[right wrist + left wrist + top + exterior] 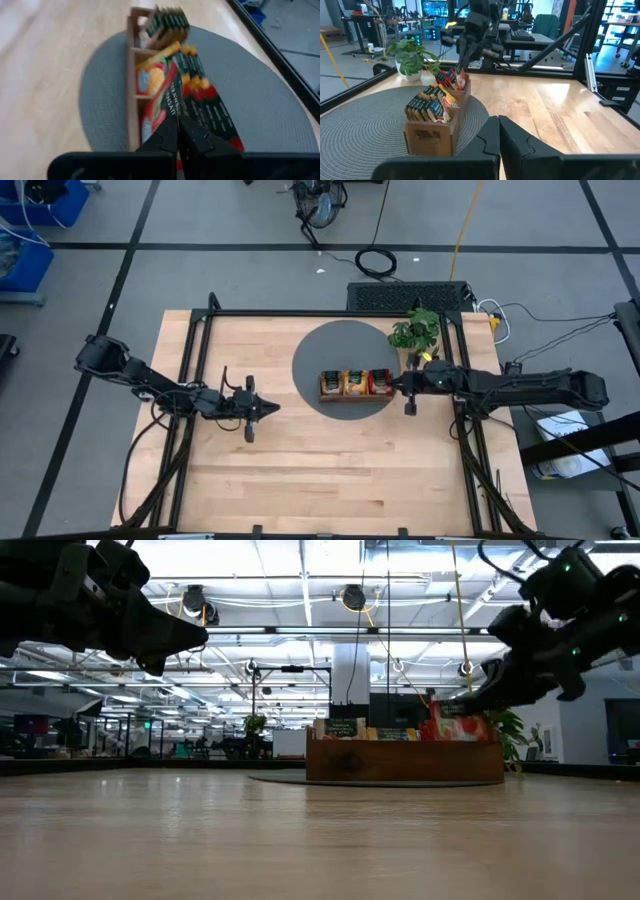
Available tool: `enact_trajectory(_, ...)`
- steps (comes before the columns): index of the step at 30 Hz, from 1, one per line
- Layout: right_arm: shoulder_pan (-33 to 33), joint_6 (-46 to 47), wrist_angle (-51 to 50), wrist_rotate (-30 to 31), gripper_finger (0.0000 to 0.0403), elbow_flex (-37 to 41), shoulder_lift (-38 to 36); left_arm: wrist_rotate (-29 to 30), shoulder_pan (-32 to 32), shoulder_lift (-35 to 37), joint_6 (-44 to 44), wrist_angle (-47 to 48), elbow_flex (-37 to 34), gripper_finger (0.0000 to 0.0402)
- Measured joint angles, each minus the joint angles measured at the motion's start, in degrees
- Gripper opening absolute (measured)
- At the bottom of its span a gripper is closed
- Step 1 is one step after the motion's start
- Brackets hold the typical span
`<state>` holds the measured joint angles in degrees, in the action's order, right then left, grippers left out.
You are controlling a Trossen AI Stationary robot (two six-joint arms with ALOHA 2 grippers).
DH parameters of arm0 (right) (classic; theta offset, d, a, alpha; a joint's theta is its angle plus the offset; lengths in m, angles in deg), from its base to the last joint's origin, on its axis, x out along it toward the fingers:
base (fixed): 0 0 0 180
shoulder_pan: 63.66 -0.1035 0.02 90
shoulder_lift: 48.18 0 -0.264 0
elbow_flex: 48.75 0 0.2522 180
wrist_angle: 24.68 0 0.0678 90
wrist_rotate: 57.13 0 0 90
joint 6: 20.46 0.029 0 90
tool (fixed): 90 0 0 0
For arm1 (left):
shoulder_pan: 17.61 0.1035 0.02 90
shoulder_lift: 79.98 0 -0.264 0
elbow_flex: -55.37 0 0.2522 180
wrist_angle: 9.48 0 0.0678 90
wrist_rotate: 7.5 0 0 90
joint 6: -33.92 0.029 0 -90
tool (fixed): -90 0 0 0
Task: Pick & Place Tea
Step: Put the red tea bag into the right section of the wooden organiser
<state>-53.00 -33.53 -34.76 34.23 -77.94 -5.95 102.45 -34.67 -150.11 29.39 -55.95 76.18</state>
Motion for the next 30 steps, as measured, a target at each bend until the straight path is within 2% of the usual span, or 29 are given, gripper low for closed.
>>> enact_trajectory(6,3.2,-0.1,9.2,-3.0,0.0000,5.2,3.4,0.0,0.0,0.0,-0.3,0.0,0.0,0.0028)
enact_trajectory(17,3.6,3.4,11.1,-1.5,0.0002,7.2,3.4,0.1,0.0,0.0,-0.3,0.0,0.0,0.0042)
enact_trajectory(22,3.5,4.6,12.7,-1.6,0.0032,7.2,3.2,0.2,0.0,0.0,-4.4,0.0,0.0,0.0042)
enact_trajectory(30,3.5,6.5,12.3,-3.1,0.0098,7.2,2.8,0.2,0.0,0.0,-3.2,1.5,0.0,0.0042)
